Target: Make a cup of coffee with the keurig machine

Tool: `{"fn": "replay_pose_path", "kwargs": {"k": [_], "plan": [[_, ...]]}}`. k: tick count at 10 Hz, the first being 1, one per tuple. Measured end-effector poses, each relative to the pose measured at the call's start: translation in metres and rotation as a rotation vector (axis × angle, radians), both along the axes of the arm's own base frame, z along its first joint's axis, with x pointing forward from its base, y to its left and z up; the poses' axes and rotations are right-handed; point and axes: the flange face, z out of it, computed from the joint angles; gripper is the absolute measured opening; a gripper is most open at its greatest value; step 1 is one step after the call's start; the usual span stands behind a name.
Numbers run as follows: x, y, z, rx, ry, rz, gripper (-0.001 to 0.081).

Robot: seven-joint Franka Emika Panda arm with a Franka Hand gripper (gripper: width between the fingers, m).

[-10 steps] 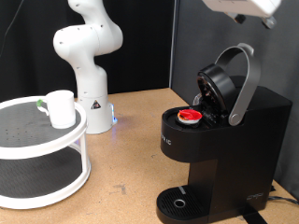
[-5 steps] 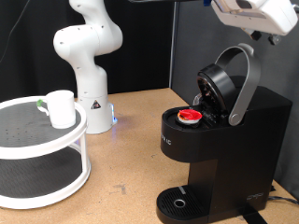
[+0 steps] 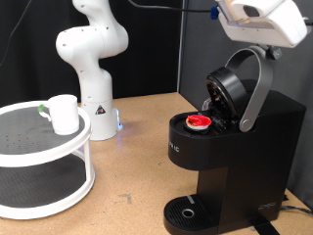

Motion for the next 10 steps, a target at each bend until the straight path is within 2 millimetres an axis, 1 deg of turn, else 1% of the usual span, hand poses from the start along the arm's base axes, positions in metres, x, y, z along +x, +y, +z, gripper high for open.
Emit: {"fn": "replay_pose_path", "kwargs": {"k": [1,2,6,8,10], "plan": [[0.000,-0.002,-0.002,-0.002,0.003,-0.004,0.0027],[0.001,-0.004,-0.003,-0.002,0.004,-0.006,0.0009],[-0.003,-0.009,-0.001,0.008,0.020,0.030,0.0000],[-0.006,-0.019,0.006,0.030,0.021,0.062,0.0000],[-0.010,-0.033,0.016,0.055,0.014,0.073,0.0000]]}}
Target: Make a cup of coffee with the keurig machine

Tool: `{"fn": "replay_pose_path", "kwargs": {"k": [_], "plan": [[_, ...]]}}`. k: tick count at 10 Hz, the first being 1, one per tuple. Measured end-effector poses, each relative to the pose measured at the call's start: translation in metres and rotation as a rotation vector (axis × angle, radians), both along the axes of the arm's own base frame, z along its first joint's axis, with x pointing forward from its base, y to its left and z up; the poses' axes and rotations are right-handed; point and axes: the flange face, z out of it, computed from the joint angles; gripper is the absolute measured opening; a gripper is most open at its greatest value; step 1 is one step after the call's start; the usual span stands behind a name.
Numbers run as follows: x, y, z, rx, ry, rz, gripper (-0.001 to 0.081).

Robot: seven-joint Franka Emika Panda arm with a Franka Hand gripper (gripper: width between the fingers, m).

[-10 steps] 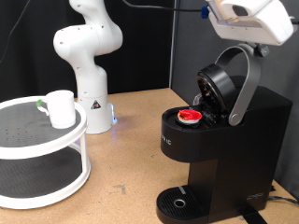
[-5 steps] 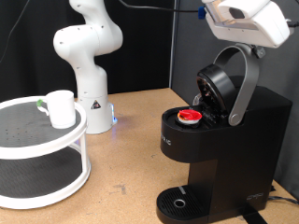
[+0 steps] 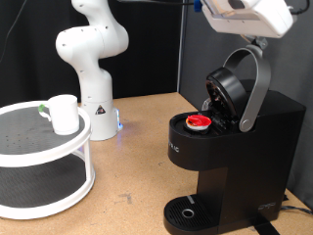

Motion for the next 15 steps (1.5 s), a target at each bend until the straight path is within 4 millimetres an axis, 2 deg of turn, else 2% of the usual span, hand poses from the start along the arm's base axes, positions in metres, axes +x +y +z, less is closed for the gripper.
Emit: {"fn": "replay_pose_path", "kwargs": {"k": [2,6,8,12,15], "plan": [[-0.001,-0.014,0.006,0.004,0.007,-0.010,0.0000],[0.001,-0.038,0.005,-0.043,0.049,-0.021,0.0000],[0.001,-0.059,0.006,-0.100,0.064,-0.011,0.0000],[0.001,-0.109,-0.013,-0.182,0.083,-0.006,0.0000],[-0.001,-0.130,-0.028,-0.225,0.091,-0.018,0.0000]]}}
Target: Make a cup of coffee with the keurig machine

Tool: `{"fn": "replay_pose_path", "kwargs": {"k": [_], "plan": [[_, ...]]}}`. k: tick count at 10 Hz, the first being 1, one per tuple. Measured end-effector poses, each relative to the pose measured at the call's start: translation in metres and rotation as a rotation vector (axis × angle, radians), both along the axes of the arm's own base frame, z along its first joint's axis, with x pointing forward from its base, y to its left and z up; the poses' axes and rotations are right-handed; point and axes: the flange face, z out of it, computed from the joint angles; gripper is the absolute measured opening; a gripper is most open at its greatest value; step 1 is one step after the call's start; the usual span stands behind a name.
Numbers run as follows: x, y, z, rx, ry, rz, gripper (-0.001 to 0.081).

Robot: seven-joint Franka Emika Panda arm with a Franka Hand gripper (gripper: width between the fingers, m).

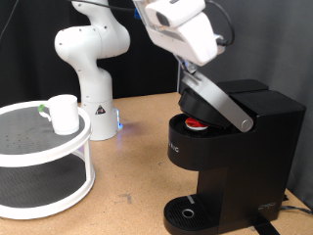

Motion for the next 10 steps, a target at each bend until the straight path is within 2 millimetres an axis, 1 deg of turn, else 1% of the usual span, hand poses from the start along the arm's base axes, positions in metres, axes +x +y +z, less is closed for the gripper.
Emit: {"fn": "replay_pose_path", "kwargs": {"k": [1,4,6,7,8,10], "plan": [[-0.001,-0.006,-0.008,-0.024,0.008,-0.002,0.0000],[0.003,-0.025,-0.048,-0.096,0.030,-0.055,0.0000],[0.008,-0.030,-0.071,-0.114,0.042,-0.081,0.0000],[0.011,-0.031,-0.087,-0.125,0.046,-0.094,0.0000],[0.016,-0.033,-0.092,-0.129,0.037,-0.107,0.0000],[0.016,-0.034,-0.092,-0.119,0.036,-0.109,0.0000]]}}
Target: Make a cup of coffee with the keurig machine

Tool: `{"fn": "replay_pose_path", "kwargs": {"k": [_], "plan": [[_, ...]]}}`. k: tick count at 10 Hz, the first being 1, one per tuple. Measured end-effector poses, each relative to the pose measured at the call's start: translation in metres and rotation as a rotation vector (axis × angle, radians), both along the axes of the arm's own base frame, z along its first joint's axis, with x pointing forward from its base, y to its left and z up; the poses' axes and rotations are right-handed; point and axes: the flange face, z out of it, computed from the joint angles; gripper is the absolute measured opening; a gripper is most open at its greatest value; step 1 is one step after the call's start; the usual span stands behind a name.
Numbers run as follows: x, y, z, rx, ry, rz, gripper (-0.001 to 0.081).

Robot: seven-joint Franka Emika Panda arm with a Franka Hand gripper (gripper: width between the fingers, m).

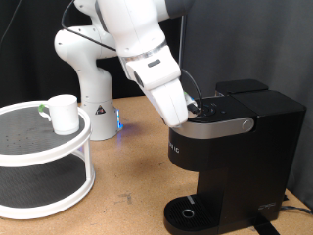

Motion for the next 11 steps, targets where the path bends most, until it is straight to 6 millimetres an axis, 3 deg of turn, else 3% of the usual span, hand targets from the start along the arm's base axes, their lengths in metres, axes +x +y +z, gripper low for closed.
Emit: {"fn": "replay_pose_path", "kwargs": {"k": [6,11], "plan": [[-0.008,-0.011,0.000,0.141,-0.042,0.067,0.0000],[-0.023,-0.019,0.022,0.226,-0.075,0.025,0.0000]]}}
